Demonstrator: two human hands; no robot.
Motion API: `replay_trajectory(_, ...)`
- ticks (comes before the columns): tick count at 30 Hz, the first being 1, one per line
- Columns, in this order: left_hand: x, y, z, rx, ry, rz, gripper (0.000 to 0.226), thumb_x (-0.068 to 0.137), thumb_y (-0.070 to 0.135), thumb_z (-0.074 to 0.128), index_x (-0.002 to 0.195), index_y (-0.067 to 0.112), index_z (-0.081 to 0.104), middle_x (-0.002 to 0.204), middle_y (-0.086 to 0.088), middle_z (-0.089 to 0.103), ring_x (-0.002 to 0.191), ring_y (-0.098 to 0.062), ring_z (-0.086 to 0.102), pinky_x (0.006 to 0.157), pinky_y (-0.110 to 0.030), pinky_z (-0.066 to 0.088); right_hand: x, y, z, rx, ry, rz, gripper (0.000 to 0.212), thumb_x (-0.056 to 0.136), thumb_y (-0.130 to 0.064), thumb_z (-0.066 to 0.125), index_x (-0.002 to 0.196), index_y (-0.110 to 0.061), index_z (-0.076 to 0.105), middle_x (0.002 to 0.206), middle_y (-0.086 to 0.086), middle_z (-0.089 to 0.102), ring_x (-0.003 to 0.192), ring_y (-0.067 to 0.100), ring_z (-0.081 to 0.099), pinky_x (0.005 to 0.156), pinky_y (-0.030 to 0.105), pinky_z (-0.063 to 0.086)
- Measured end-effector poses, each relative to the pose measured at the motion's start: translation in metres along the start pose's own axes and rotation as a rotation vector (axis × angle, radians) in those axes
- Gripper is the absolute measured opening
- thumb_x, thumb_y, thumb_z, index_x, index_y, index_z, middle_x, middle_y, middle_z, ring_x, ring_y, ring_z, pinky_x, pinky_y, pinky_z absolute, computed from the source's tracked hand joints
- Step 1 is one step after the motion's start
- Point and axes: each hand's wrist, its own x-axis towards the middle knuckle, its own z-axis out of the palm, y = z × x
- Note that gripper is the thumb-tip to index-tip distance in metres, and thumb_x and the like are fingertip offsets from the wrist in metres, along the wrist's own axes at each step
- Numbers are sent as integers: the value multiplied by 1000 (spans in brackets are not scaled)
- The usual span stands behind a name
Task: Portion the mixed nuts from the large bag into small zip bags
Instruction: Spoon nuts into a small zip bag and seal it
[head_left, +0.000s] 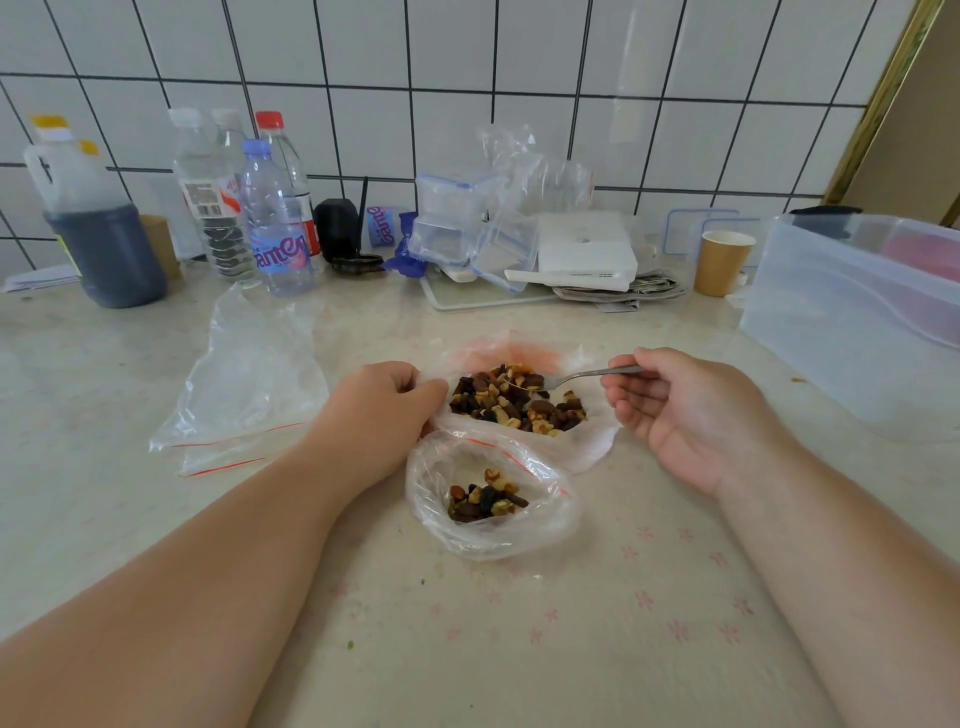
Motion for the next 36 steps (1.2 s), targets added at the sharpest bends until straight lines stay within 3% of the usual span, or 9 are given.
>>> replay_trajectory(8, 1, 1, -1, -4, -14, -47, 38, 93, 42, 62, 64, 17, 65, 54, 10, 64, 44, 0, 52, 56, -27, 43, -24, -13, 5, -140, -267, -21, 39, 98, -14, 52, 68, -6, 75, 64, 14, 67, 50, 17, 61, 44, 22, 49)
replay_trajectory(14, -1, 3, -2, -3, -33, -54, 37, 93, 41, 62, 63, 18, 63, 52, 11, 60, 55, -11, 53, 57, -28, 45, -36, -10, 5, -454, -540, -291, 30, 88, -32, 58, 82, -8, 76, 78, 18, 71, 65, 25, 64, 57, 27, 51)
replay_trajectory(18, -1, 4, -2, 8, -27, -42, 38, 92, 38, 63, 60, 20, 59, 49, 12, 58, 54, -11, 51, 56, -28, 42, -36, -7, 0, -624, -618, -456, 26, 94, -33, 57, 90, -17, 78, 86, 15, 73, 74, 25, 67, 67, 28, 52)
replay_trajectory(21, -2, 4, -2, 7, -23, -37, 38, 92, 38, 62, 59, 20, 58, 49, 13, 58, 47, -4, 49, 55, -26, 42, -30, -9, 0, -458, -548, -443, 28, 91, -33, 57, 87, -15, 79, 81, 13, 73, 70, 24, 66, 67, 27, 52)
replay_trajectory(24, -2, 4, -1, 0, -21, -34, 36, 93, 38, 62, 63, 18, 63, 52, 12, 63, 43, 2, 51, 55, -26, 43, -20, -11, -3, -299, -272, -409, 28, 93, -31, 58, 80, -17, 79, 75, 11, 72, 65, 19, 65, 67, 31, 51)
replay_trajectory(28, -2, 4, -1, 11, -18, -25, 36, 95, 38, 61, 69, 15, 66, 54, 14, 64, 44, 3, 52, 54, -24, 43, -11, -7, -8, -518, 129, -453, 26, 91, -28, 54, 78, -23, 76, 75, 0, 76, 65, 11, 69, 68, 30, 49)
replay_trajectory(32, -2, 3, -1, 34, -14, -19, 37, 95, 38, 61, 63, 19, 60, 50, 13, 60, 43, 0, 49, 53, -24, 42, -14, -2, -3, -781, 188, -528, 24, 94, -28, 48, 85, -31, 70, 77, -20, 72, 70, 0, 66, 66, 25, 46)
replay_trajectory(36, -1, 3, -1, 31, -10, -19, 36, 92, 37, 61, 61, 19, 56, 50, 12, 58, 42, -1, 46, 52, -25, 42, -16, 6, 2, -1040, 127, -610, 24, 99, -29, 48, 100, -30, 72, 91, -13, 72, 89, 5, 64, 71, 19, 44)
